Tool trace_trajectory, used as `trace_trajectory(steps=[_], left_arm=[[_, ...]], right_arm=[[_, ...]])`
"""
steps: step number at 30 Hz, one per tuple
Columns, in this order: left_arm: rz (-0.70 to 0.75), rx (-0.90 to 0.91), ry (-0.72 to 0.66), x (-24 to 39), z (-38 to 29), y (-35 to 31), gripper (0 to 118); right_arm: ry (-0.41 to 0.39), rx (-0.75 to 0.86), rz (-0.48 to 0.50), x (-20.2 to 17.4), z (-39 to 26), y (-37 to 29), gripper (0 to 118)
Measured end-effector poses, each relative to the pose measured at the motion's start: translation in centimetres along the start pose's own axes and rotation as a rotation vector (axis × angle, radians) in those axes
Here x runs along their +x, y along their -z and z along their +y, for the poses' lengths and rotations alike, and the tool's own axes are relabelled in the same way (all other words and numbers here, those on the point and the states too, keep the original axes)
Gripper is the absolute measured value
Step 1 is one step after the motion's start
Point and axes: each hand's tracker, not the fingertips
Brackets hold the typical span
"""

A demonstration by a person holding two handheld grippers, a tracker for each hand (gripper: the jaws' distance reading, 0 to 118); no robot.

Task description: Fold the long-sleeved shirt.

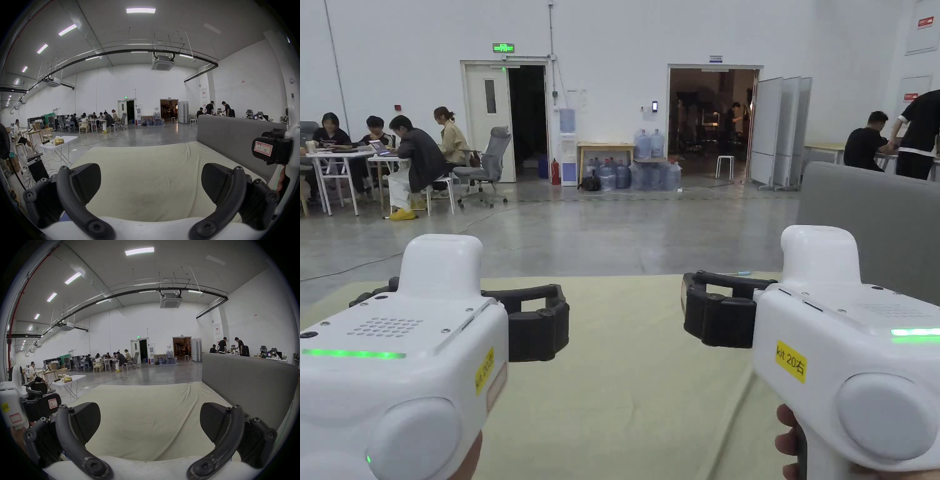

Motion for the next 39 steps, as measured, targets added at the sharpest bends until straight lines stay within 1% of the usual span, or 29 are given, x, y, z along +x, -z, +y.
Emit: trace_trajectory(steps=[13,29,33,34,39], left_arm=[[-0.006,-0.008,-0.001,0.01,0.01,-0.14,118],[-0.006,-0.015,0.0,-0.02,-0.04,-0.14,118],[-0.003,-0.021,0.002,-0.07,-0.1,-0.15,118],[-0.003,-0.021,0.003,-0.08,-0.11,-0.16,118],[-0.005,-0.022,0.001,-0.1,-0.07,-0.17,118]], right_arm=[[-0.001,-0.001,0.012,-0.2,-0.19,-0.16,118],[0.021,0.014,0.008,-0.09,-0.13,-0.65,118],[0.004,0.026,0.0,-0.21,-0.06,-0.77,118],[0.006,0.026,0.003,-0.18,-0.02,-0.77,118],[0.071,0.002,0.064,0.15,0.23,-0.72,118]])
